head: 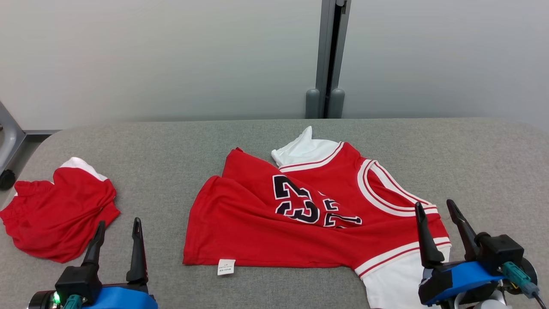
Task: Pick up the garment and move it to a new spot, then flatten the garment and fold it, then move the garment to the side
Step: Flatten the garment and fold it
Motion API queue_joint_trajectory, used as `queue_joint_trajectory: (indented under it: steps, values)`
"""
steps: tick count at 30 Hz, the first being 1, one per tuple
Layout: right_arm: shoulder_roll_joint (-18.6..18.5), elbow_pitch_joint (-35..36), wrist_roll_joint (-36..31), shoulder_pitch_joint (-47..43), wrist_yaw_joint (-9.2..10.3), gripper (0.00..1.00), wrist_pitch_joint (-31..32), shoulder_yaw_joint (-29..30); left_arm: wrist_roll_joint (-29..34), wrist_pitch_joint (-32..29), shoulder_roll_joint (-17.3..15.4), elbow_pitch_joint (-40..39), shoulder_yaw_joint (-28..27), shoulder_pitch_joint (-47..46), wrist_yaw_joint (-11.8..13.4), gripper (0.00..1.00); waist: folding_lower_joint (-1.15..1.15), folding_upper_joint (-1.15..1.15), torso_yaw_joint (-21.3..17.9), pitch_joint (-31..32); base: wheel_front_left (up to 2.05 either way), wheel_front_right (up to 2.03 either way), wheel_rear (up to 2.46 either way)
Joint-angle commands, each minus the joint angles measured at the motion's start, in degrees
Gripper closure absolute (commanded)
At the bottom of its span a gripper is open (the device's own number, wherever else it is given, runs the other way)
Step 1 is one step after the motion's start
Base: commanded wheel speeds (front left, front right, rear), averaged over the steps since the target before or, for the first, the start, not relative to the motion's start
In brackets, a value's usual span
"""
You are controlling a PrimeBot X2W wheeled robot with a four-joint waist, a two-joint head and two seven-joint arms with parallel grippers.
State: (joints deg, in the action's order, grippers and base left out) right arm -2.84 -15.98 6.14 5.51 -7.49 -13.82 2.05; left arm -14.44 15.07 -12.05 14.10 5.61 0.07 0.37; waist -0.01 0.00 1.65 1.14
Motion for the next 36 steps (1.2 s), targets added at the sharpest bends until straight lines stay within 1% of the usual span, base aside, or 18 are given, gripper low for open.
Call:
queue_joint_trajectory:
  steps: [1, 10, 22, 28, 36]
  values:
    - [-0.12, 0.52, 0.11, -1.31, -0.01, 0.0, 0.61, 0.07, 0.62, 0.13, 0.47, 0.02, -0.63, 0.8, -0.47, 0.0, 0.01, 0.0, 0.06, 0.11, 0.0, 0.0, 0.0]
    - [-0.11, 3.36, -0.73, -3.48, -0.01, 0.0, 2.87, -0.09, 2.08, 0.13, 1.22, 0.99, -2.04, -0.12, -1.83, 0.0, 0.01, 0.0, -0.49, -0.12, 0.0, 0.0, 0.0]
    - [-0.11, 4.82, -1.14, -3.77, -0.01, 0.0, 4.26, -0.63, 3.43, 0.13, 1.94, 1.87, -3.51, -0.78, -2.97, 0.0, 0.01, 0.0, -1.62, -0.43, 0.0, 0.0, 0.0]
    - [-0.11, 2.88, -2.37, -4.33, -0.01, 0.0, 5.1, 1.48, 3.47, 0.13, 2.47, 4.33, -2.61, -1.98, -4.49, 0.0, 0.01, 0.0, -2.73, -1.04, 0.0, 0.0, 0.0]
    - [-0.09, -1.6, -2.91, -6.33, -0.01, 0.0, 4.9, 2.88, 3.24, 0.13, 2.64, 11.9, 0.31, -4.07, -6.42, 0.0, 0.01, 0.0, -4.93, -2.58, 0.0, 0.0, 0.0]
